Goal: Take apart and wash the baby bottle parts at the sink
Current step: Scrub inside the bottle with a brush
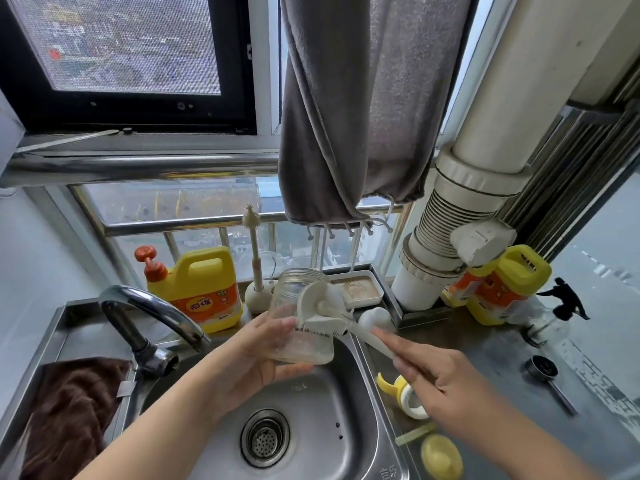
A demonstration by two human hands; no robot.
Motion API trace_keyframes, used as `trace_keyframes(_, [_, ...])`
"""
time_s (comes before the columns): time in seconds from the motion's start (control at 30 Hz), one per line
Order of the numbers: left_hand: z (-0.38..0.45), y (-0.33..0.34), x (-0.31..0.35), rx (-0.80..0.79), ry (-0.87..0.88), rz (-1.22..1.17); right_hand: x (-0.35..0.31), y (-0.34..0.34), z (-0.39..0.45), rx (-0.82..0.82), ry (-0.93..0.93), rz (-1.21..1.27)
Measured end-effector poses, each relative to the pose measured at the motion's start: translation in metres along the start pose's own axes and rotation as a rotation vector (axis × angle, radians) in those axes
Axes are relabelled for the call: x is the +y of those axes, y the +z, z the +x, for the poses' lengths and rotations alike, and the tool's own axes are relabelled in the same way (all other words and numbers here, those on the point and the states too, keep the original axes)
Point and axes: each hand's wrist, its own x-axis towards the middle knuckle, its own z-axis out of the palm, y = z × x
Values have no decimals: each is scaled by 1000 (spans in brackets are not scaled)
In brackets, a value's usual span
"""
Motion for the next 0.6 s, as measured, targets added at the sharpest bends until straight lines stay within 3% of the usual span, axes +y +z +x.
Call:
trace_keyframes(0.17, [-1,-4,0,18,0,-117,4,-13,-8,-89,-38,-43])
trace_keyframes(0.27, [-2,-5,-2,12,4,-123,17,-25,-7,-63,13,-115])
trace_keyframes(0.47, [2,-3,-1,-8,10,-146,3,-12,2,-91,-26,-23])
trace_keyframes(0.6, [2,-4,-4,-4,-12,-143,20,-26,-9,-103,90,-72])
